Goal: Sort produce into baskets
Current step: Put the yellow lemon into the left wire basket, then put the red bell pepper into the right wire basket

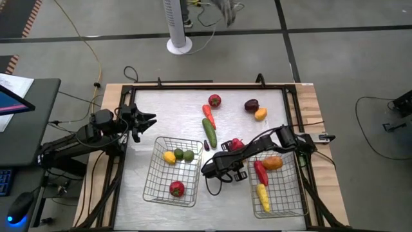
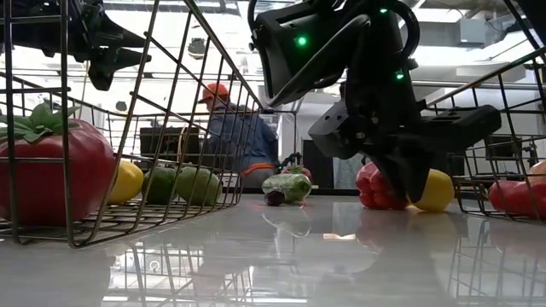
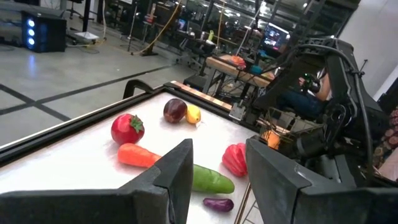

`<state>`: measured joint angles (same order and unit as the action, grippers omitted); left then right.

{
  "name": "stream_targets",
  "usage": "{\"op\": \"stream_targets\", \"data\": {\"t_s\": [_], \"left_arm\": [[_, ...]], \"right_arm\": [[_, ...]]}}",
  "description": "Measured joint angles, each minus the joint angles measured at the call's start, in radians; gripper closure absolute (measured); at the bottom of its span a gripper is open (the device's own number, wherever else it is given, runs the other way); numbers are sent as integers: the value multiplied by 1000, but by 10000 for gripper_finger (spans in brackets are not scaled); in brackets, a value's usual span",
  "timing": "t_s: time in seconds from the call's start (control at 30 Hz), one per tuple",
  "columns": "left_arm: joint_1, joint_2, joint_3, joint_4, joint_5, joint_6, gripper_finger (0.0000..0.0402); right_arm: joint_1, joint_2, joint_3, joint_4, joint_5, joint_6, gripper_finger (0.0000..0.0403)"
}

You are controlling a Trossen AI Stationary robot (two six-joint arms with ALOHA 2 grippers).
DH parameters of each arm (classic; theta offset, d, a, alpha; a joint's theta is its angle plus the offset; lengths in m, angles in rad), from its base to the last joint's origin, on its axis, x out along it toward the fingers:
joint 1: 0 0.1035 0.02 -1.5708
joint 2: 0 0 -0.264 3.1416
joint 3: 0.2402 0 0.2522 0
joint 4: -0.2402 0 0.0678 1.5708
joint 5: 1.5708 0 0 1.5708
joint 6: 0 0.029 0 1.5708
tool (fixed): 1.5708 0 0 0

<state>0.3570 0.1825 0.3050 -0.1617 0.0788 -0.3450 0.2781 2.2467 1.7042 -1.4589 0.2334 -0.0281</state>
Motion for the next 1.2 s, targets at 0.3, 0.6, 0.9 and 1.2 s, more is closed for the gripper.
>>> {"op": "stream_targets", "data": {"t_s": [0.3,0.6,0.9,1.2], "left_arm": [[0,0,0,-1,0,0,269],[0,0,0,-1,0,1,269],[0,0,0,-6,1,1,269],[0,0,0,-6,1,12,269]], "right_arm": [[-29,0,0,-50,-1,1,373],[-77,0,0,-68,63,1,381],[-165,0,0,-15,82,-22,330],[-209,0,137,-102,76,-7,259]]}}
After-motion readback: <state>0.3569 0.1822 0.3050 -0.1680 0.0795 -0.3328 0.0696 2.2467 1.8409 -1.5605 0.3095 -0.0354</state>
